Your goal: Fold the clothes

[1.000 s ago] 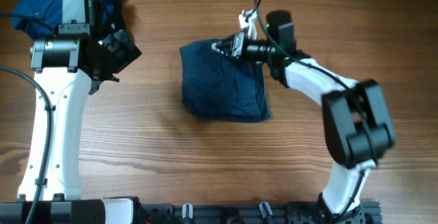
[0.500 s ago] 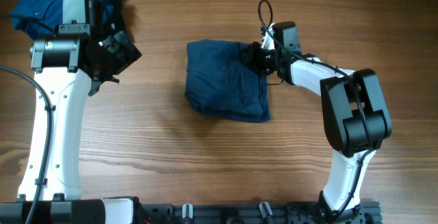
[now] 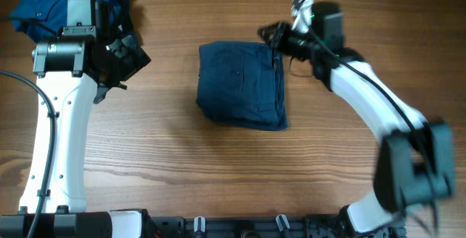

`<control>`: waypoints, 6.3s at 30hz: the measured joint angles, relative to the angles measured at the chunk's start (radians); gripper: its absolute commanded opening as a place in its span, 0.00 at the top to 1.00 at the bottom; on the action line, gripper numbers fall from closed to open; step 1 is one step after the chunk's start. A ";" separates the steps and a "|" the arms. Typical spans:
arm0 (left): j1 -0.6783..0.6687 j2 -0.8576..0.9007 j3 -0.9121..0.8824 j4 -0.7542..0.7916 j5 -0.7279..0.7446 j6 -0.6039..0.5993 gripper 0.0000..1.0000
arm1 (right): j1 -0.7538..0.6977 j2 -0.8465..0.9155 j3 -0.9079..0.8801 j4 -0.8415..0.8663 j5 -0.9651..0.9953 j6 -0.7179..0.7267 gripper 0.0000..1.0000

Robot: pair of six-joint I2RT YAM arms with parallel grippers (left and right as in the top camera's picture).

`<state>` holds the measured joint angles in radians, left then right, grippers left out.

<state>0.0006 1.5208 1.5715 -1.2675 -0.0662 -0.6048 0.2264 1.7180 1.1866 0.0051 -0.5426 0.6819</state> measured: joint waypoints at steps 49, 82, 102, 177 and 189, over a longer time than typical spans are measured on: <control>0.000 0.000 0.000 0.006 -0.021 0.000 0.00 | 0.306 0.024 0.022 0.079 -0.335 0.176 0.67; 0.000 0.000 0.000 0.006 -0.027 0.000 0.00 | 0.342 0.117 -0.013 0.178 -0.298 0.157 0.75; 0.000 0.000 0.000 0.006 -0.027 0.000 0.00 | 0.235 0.425 0.060 0.489 -0.197 0.269 0.94; 0.000 0.000 0.000 -0.042 -0.027 0.000 0.00 | -0.031 0.031 0.146 -0.205 -0.385 -0.018 0.86; 0.000 0.000 0.000 -0.043 -0.027 0.000 0.00 | 0.314 0.148 0.082 -0.200 -0.322 -0.032 0.87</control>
<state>0.0006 1.5208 1.5715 -1.3102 -0.0933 -0.6048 0.5400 1.8664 1.2686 -0.1944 -0.8642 0.6498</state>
